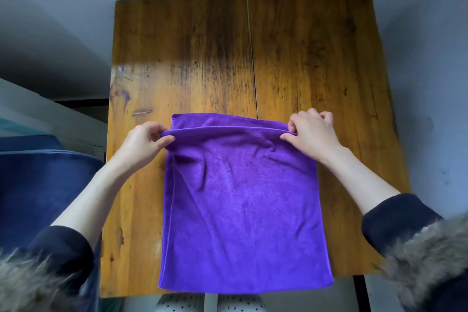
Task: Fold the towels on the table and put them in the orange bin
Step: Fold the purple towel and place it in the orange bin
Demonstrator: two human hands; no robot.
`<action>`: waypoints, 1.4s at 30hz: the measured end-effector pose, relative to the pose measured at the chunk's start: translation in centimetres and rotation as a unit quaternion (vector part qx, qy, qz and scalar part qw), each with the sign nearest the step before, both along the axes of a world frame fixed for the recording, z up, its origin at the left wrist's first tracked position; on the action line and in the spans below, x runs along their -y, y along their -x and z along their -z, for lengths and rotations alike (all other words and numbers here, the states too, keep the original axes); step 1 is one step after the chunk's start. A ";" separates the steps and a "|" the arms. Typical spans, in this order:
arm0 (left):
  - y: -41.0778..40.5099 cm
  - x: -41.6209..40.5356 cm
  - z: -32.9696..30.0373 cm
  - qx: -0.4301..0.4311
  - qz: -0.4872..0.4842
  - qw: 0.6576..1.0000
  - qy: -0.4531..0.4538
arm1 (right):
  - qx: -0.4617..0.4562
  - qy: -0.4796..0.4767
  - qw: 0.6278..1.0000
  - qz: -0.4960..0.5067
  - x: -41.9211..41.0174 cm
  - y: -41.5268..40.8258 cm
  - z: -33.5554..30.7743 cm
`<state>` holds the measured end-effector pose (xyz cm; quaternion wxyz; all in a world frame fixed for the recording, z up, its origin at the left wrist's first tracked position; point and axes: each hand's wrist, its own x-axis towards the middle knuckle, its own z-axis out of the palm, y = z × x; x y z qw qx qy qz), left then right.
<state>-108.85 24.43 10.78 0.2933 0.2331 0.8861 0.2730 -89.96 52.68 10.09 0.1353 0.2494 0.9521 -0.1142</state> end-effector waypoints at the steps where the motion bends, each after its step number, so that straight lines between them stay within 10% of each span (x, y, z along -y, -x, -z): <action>1: 0.0 0.4 0.1 0.001 -0.014 1.000 -0.004 | -0.019 0.002 1.000 0.018 -0.3 -0.6 -0.1; 8: -0.3 1.3 -0.9 0.199 -0.117 0.959 -0.165 | 0.039 0.056 0.997 0.039 -1.2 -3.0 0.0; 15: 0.2 0.1 -1.9 0.240 -0.082 0.957 -0.142 | -0.046 0.054 0.993 0.098 -1.7 -2.4 -0.8; 21: 2.0 1.4 -3.8 0.388 -0.103 0.875 -0.271 | -0.275 0.404 0.816 0.310 -3.4 -3.5 -4.9; 31: 3.6 -3.2 2.2 -0.074 -0.073 0.994 0.039 | -0.132 0.198 0.919 0.316 -5.6 0.8 2.4; 42: 4.3 -4.5 4.6 -0.100 0.035 0.990 0.089 | -0.095 0.209 0.914 0.333 -5.2 1.3 3.8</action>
